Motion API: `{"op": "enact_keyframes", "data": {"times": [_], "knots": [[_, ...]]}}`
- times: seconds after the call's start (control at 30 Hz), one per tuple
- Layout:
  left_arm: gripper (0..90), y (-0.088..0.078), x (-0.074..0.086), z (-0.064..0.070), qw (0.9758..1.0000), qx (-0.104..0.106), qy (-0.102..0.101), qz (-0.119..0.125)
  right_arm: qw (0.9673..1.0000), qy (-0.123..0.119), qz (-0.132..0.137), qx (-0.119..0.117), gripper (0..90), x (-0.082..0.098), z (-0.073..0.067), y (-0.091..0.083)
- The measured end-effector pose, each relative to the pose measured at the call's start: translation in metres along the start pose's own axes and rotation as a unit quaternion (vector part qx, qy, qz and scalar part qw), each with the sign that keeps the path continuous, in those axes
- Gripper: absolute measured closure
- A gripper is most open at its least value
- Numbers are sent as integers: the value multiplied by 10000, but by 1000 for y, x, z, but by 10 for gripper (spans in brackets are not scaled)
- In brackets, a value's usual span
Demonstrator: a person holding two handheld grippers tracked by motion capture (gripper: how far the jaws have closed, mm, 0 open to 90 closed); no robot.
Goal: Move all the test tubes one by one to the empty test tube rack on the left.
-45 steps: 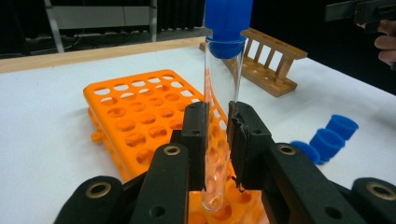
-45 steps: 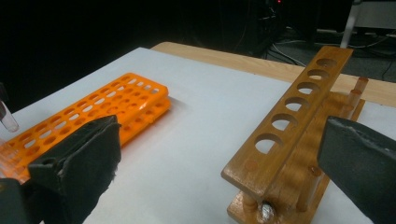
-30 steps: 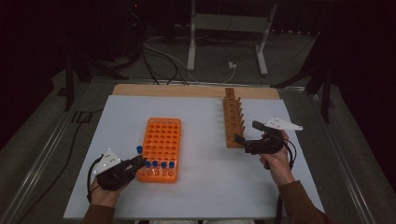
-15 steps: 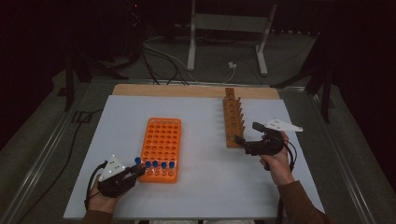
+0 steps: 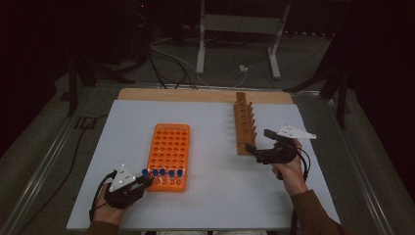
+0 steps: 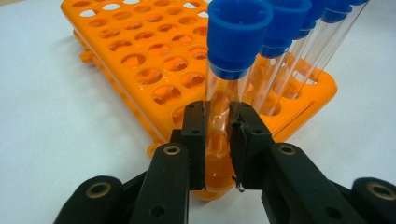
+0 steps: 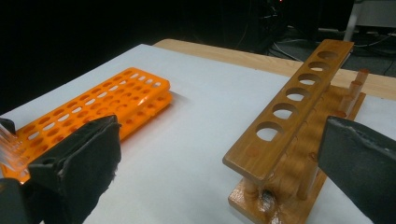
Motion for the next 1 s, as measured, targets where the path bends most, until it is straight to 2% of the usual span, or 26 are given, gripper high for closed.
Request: {"op": "enact_keyframes", "data": {"times": [0.13,0.2,0.33,0.43,0.53,0.63,0.73,0.83,1.0], "knots": [[768,0,-1,0,10000,21,-52,6,10000,-15,-6,-7,0,0,0,0],[725,-1,-1,-1,10000,-7,-77,5,10000,-17,1,-14,0,0,0,0],[626,-6,-3,-4,9993,162,-285,180,10000,-12,9,-8,0,0,0,-2],[555,-11,-6,-2,9979,402,-360,360,10000,-7,15,-2,0,1,1,-4],[495,-16,-10,1,9965,544,-365,527,10000,1,14,-5,0,2,1,-5],[453,-20,-16,3,9939,679,-391,778,10000,-17,2,-16,0,4,1,-6],[369,-25,-25,3,9908,746,-456,1035,10000,-24,-12,-16,0,5,0,-7],[305,-29,-34,2,9887,698,-455,1247,10000,-27,-21,-22,0,7,-1,-8],[181,-34,-48,-7,9865,368,-510,1511,10000,-29,48,-20,0,10,-1,-12]]}}
Point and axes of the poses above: each handheld gripper's, and its own axes: y roughly forward along the jaws, x roughly out of its underside, z roughly to its right, the point moved 6 cm from there along y, roughly forward along the jaws
